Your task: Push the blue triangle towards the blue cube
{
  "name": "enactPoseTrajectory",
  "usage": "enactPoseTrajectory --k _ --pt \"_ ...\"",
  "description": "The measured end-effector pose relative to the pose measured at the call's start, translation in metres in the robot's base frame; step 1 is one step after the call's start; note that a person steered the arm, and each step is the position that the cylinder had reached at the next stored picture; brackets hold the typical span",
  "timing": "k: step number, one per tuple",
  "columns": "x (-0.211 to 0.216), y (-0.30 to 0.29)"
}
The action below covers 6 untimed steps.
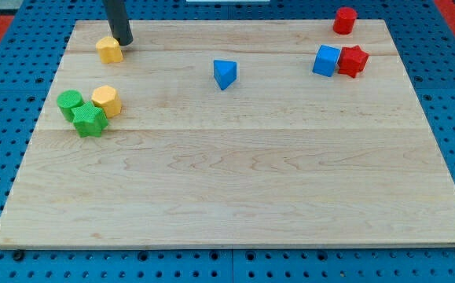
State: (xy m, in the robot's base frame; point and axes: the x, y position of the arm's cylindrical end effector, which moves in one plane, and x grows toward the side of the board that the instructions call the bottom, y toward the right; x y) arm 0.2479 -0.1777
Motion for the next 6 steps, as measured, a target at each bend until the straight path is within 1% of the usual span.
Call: enactPoseTrajectory --k 1,2,3,4,5,6 --pt "-0.001 0.001" --pt "-0.024 -0.011" --pt "0.016 -0.011" --pt "0.069 -0.019" --pt "0.075 -0.006" --pt "0.053 0.014"
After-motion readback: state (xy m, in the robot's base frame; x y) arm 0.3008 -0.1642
